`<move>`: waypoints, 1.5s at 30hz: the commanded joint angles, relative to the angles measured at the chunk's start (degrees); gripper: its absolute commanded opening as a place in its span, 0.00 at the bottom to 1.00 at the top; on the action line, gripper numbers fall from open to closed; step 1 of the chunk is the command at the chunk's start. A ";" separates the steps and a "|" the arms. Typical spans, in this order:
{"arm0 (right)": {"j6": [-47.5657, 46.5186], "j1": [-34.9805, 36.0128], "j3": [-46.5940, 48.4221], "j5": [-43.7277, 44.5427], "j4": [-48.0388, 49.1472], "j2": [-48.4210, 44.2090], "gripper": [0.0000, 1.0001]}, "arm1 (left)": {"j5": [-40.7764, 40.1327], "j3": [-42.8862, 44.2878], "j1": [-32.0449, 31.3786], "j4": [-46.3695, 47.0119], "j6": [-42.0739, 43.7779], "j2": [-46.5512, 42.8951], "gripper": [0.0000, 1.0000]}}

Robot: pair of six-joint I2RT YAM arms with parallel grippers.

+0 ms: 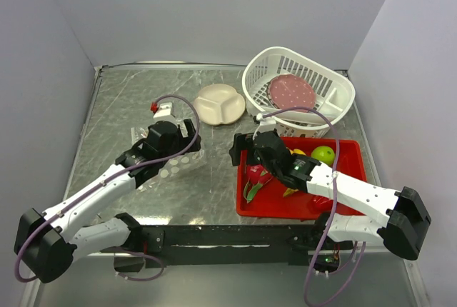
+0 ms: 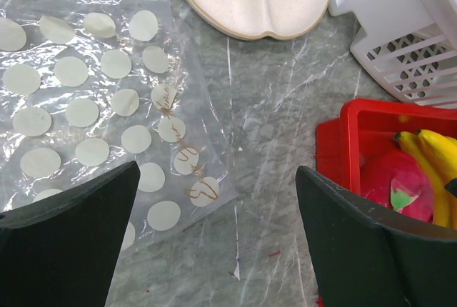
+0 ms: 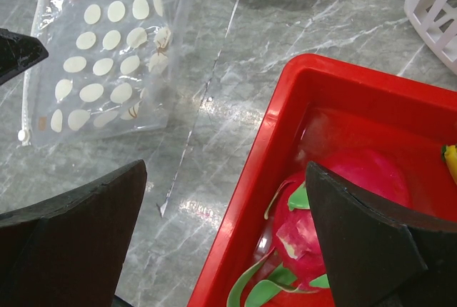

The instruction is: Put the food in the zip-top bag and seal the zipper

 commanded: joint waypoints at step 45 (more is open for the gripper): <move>0.05 -0.53 -0.04 -2.27 2.07 -2.96 1.00 | 10.42 -15.18 41.72 18.06 -14.55 11.44 0.54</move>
